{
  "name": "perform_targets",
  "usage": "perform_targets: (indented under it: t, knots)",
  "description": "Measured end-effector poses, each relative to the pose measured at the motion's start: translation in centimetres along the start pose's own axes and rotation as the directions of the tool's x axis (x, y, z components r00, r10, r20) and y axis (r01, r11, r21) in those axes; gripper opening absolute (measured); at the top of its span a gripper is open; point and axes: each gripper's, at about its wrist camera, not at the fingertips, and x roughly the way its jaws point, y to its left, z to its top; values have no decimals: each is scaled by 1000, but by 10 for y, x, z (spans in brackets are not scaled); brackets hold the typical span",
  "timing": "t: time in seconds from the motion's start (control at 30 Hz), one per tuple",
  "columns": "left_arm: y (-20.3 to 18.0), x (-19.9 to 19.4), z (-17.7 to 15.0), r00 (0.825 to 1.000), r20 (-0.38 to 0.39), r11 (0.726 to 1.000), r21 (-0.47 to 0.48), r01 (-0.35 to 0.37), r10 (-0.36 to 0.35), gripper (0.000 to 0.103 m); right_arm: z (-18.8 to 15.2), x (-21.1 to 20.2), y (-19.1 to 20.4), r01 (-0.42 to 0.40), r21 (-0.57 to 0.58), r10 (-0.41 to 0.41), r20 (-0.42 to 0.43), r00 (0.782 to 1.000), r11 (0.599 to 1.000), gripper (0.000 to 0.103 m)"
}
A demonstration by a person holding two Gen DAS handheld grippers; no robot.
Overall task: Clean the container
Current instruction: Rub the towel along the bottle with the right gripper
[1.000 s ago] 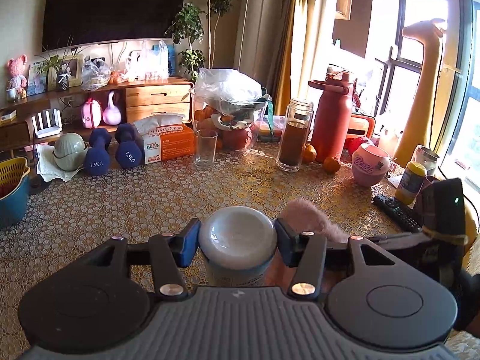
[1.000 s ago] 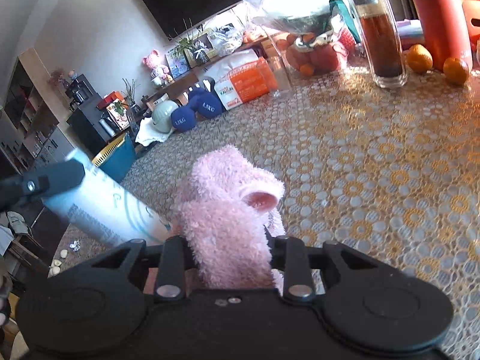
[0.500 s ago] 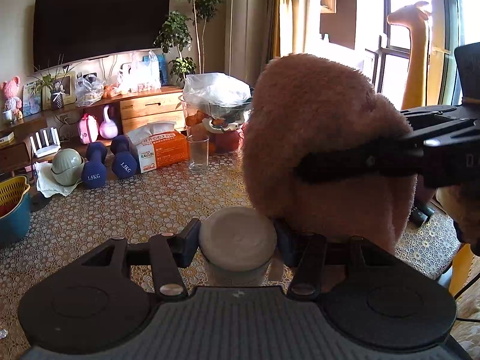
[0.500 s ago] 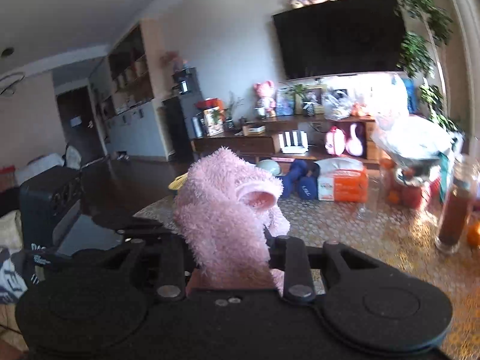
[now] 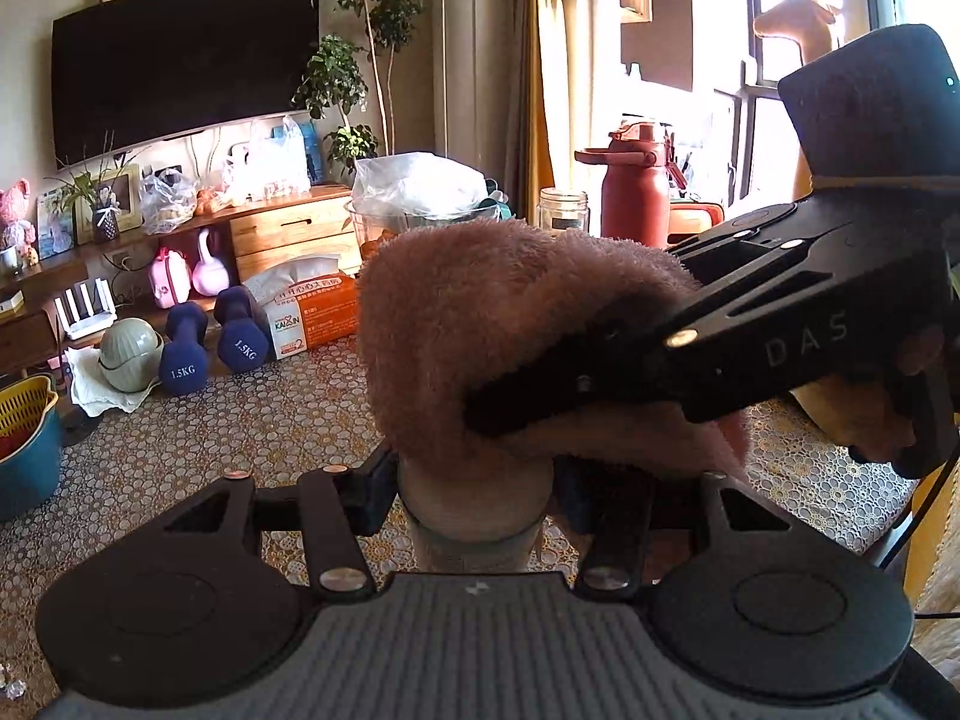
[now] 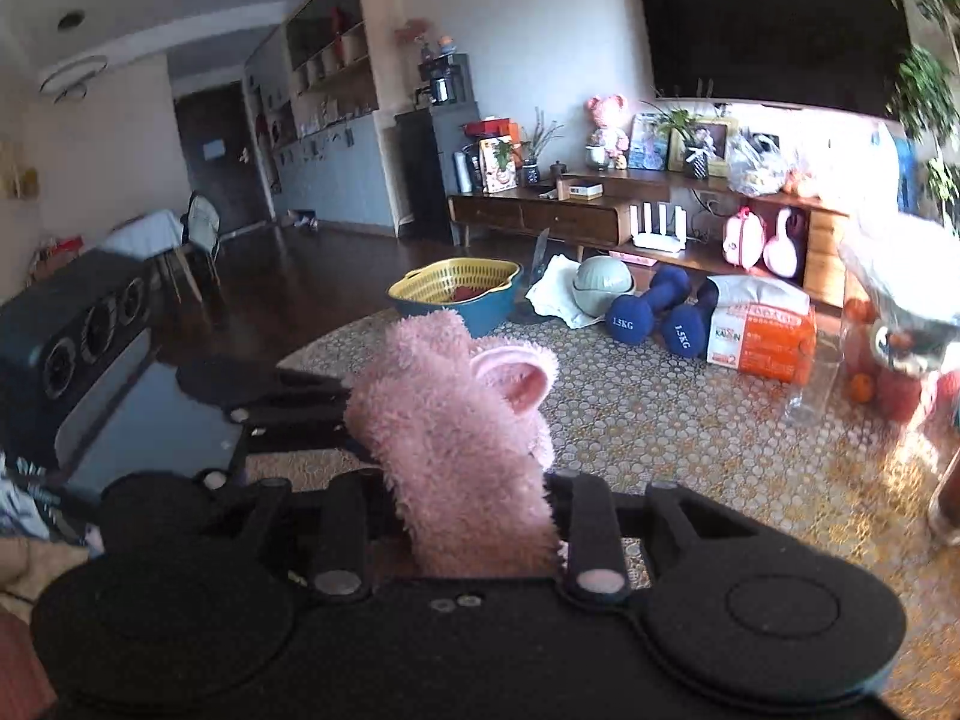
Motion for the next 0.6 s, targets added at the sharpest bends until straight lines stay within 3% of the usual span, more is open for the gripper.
perform_targets:
  t: [0.23,0.4,0.6]
  knots:
    - [16,1,2,1000,-2,998,-55,14,-14,52,-2,9,-33,-51,161,44,46,998,986,28]
    - [28,-1,1,999,1,995,-96,33,-33,52,-7,21,-56,-97,282,79,73,994,954,28]
    - [30,-5,-5,1000,7,997,-73,29,-29,52,-32,50,-65,-59,347,70,-19,997,936,27]
